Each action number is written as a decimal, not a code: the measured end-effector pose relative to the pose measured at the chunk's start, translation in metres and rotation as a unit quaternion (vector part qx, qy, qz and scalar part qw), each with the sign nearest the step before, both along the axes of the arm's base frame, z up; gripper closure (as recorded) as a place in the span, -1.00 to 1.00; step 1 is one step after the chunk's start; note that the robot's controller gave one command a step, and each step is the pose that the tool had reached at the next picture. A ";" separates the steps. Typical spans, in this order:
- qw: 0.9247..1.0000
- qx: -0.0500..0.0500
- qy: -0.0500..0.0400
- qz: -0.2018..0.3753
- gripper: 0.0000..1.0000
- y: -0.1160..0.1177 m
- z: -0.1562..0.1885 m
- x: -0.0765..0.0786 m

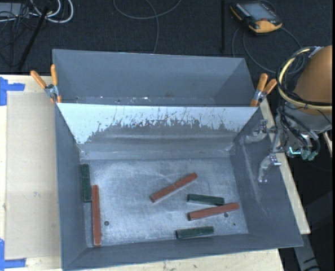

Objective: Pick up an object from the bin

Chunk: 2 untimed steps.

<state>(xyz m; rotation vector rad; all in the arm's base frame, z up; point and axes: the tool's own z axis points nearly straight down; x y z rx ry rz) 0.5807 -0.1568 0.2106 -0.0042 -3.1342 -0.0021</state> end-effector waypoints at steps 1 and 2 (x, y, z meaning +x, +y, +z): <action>1.000 -0.001 -0.004 0.002 -1.00 0.001 0.004 0.002; 1.000 -0.002 -0.006 0.001 -1.00 0.026 -0.021 -0.041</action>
Offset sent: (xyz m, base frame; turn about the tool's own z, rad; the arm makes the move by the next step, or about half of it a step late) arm -0.1001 0.0647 -0.0575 -0.0085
